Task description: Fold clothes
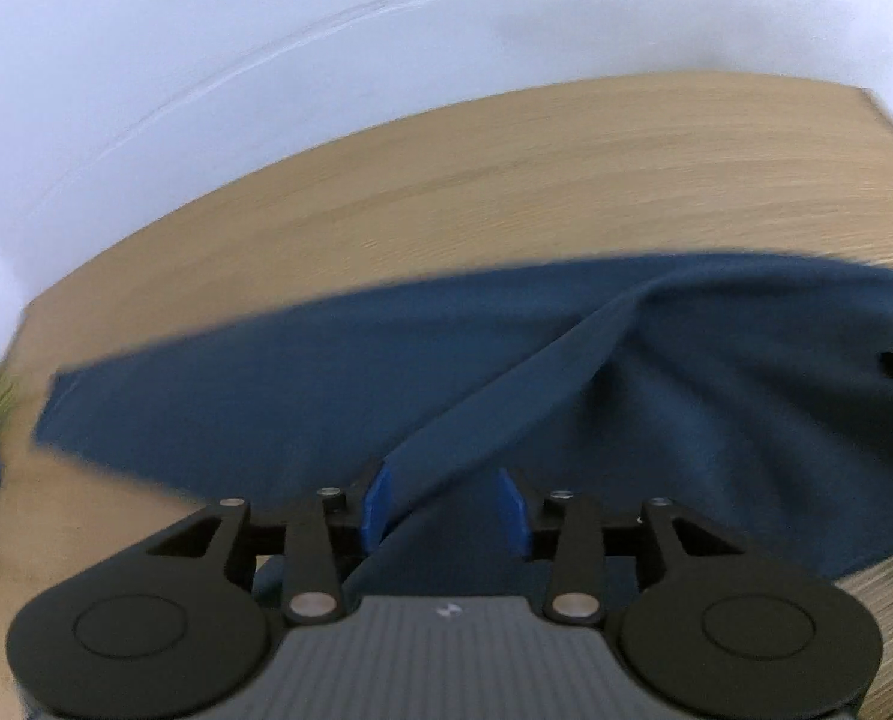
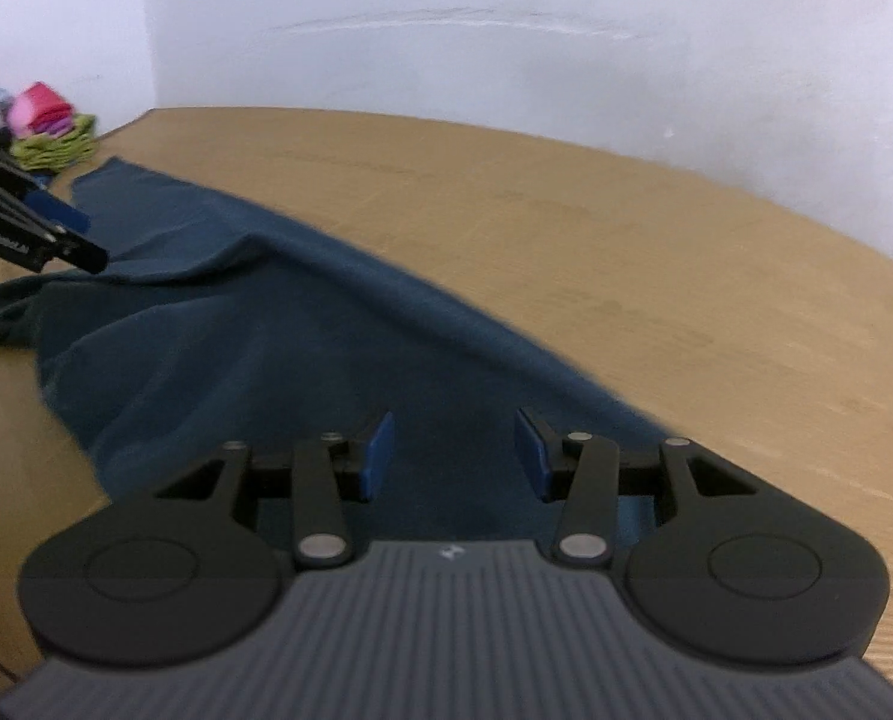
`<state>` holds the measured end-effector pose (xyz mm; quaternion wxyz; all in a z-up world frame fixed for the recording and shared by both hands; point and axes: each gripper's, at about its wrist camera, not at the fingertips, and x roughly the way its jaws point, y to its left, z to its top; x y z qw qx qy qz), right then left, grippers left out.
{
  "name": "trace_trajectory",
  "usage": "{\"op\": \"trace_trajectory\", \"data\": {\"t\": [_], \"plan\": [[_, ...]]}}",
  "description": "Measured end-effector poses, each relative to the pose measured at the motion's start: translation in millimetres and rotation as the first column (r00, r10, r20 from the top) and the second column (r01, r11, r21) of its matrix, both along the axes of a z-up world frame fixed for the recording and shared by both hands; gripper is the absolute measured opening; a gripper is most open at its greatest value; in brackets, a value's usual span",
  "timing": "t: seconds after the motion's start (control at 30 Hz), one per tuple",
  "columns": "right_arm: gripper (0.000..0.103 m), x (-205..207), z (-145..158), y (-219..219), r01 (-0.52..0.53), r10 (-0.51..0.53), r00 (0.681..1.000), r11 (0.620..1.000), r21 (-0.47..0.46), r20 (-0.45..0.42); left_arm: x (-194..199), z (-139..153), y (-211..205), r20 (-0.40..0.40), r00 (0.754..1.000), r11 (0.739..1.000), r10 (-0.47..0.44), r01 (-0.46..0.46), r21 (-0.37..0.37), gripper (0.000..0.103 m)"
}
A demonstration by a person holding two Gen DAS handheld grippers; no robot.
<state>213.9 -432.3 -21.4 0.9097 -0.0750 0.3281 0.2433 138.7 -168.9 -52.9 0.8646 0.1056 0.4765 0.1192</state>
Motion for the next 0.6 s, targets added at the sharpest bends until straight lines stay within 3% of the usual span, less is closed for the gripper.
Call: {"op": "trace_trajectory", "data": {"t": [0.13,0.27,0.43,0.5,0.6], "plan": [[0.047,-7,-2,22,-0.046,0.046,0.999,0.999,-0.028,0.004,-35,-7,36,-0.012,0.997,0.995,0.082,-0.082,0.05,0.042],[0.047,-11,9,53,-0.093,0.099,0.994,0.991,-0.096,0.055,-55,-20,79,-0.021,0.994,0.992,0.107,-0.105,0.065,0.042],[0.047,-1,16,102,-0.119,0.14,0.986,0.972,-0.204,0.089,-64,-28,120,-0.017,0.999,0.998,-0.028,0.029,0.055,0.042],[0.047,1,18,116,-0.127,0.149,0.985,0.968,-0.218,0.088,-66,-31,129,0.006,0.996,0.996,-0.092,0.092,0.01,0.042],[0.047,3,16,142,-0.14,0.167,0.982,0.956,-0.259,0.087,-59,-42,137,0.016,0.993,0.991,-0.118,0.118,-0.063,0.042]]}}
